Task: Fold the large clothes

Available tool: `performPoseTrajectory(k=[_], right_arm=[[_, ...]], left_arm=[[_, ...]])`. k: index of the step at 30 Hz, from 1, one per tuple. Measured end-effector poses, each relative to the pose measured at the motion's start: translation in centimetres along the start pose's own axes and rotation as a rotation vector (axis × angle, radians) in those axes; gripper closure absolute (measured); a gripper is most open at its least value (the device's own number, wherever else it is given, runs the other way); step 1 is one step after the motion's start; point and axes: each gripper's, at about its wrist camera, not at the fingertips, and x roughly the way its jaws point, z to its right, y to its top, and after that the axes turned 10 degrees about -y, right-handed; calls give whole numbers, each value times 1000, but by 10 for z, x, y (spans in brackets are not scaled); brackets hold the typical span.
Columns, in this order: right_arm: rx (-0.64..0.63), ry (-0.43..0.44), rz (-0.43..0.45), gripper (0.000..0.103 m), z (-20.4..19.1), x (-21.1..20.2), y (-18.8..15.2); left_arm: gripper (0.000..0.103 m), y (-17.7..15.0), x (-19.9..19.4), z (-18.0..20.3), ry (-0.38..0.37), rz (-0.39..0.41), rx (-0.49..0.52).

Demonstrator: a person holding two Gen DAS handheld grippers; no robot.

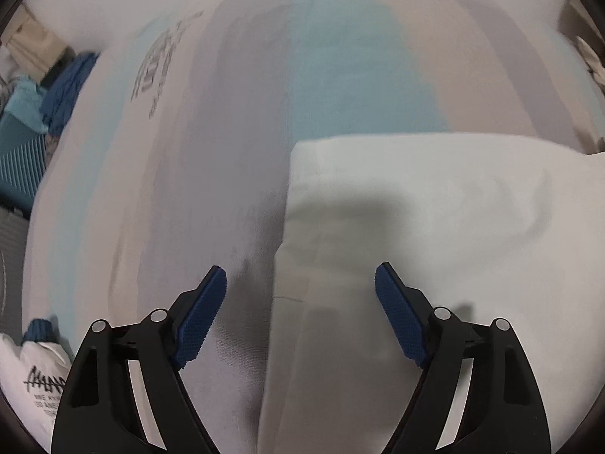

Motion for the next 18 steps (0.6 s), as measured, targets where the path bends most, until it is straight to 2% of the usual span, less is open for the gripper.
performPoseTrajectory(k=[4, 8, 11, 12, 13, 14, 15, 16, 18], right_arm=[[12, -16, -30, 101, 2, 23, -4], [-11, -43, -32, 101, 0, 29, -6], [-126, -137, 24, 99, -15, 13, -13], [-137, -141, 41, 91, -16, 7, -16], [-146, -134, 64, 70, -16, -3, -21], [-154, -127, 105, 57, -15, -17, -28], [-155, -116, 138, 37, -13, -27, -34], [-163, -106, 178, 31, -10, -41, -44], [-184, -103, 226, 30, -6, -62, -63]], left_arm=[[22, -1, 19, -19, 14, -34, -67], [21, -2, 27, -16, 55, -47, -46], [25, 0, 20, -11, 61, -40, -28], [23, 0, 15, -10, 50, -33, -26], [22, 0, 7, -9, 36, -15, -20], [21, 0, -1, -8, 20, 0, -14], [16, -3, -10, -4, 3, 12, -6], [13, -6, -22, -1, -19, 35, 5], [12, -12, -40, 5, -43, 64, 15]])
